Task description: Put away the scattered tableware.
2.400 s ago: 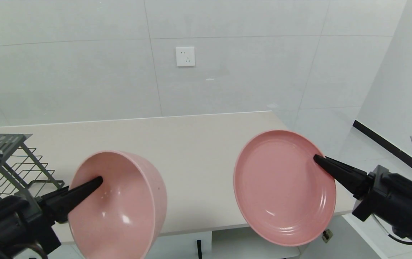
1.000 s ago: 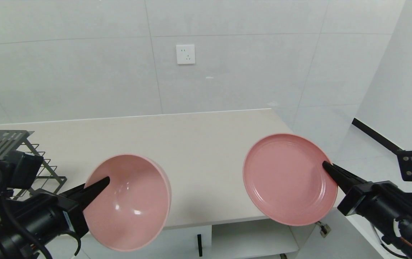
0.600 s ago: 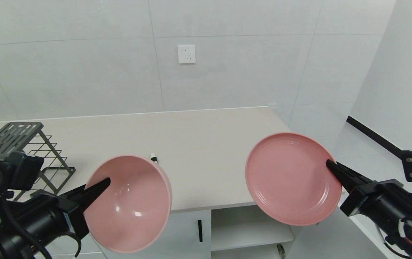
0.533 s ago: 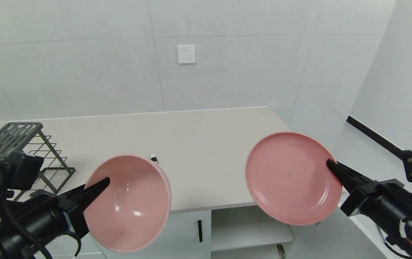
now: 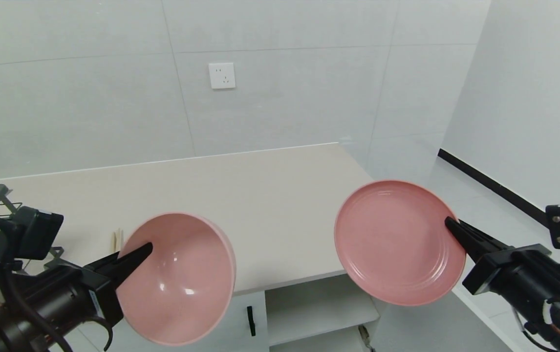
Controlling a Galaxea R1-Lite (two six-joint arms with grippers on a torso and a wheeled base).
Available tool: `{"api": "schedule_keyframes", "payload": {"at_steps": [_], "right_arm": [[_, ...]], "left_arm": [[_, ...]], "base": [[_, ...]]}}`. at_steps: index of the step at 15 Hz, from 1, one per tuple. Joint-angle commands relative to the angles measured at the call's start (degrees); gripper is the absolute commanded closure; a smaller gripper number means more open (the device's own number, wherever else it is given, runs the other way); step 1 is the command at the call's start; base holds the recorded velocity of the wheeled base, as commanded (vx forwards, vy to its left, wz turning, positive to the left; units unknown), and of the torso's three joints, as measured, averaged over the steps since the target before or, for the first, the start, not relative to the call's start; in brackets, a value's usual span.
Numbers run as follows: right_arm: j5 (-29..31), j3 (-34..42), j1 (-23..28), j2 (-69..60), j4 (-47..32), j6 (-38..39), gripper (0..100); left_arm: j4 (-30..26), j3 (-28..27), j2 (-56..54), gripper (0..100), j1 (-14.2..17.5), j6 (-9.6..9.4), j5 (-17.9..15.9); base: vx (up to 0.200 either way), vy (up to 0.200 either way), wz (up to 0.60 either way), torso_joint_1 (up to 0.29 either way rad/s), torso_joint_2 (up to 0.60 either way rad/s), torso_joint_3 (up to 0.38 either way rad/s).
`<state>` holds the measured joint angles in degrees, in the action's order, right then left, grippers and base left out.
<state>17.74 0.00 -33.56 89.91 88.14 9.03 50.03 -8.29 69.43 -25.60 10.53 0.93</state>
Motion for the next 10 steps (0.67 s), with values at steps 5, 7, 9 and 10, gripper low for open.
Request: {"api": "schedule_keyframes", "payload": {"at_steps": [5, 7, 9, 10], "right_arm": [[0.10, 0.00, -0.01, 0.45, 0.10, -0.16, 100], [0.10, 0.00, -0.01, 0.36, 0.19, 0.02, 100], [0.10, 0.00, -0.19, 0.36, 0.28, 0.02, 100], [0.10, 0.00, -0.19, 0.36, 0.54, 0.20, 100]], "left_arm": [[4.64, 0.56, 0.01, 100, 0.02, 1.07, 0.04], [4.46, 0.73, 0.36, 100, 0.02, 0.98, 0.04], [4.55, 0.73, 0.62, 100, 0.02, 1.07, 0.04], [4.37, 0.73, 0.71, 100, 0.02, 1.07, 0.04]], "base": [[-0.160, 0.000, 0.00, 0.007, 0.01, -0.003], [-0.200, 0.000, 0.00, -0.012, 0.00, 0.005], [-0.100, 0.000, 0.00, 0.001, 0.00, -0.001], [0.000, 0.000, 0.00, 0.000, 0.00, 0.000]]}}
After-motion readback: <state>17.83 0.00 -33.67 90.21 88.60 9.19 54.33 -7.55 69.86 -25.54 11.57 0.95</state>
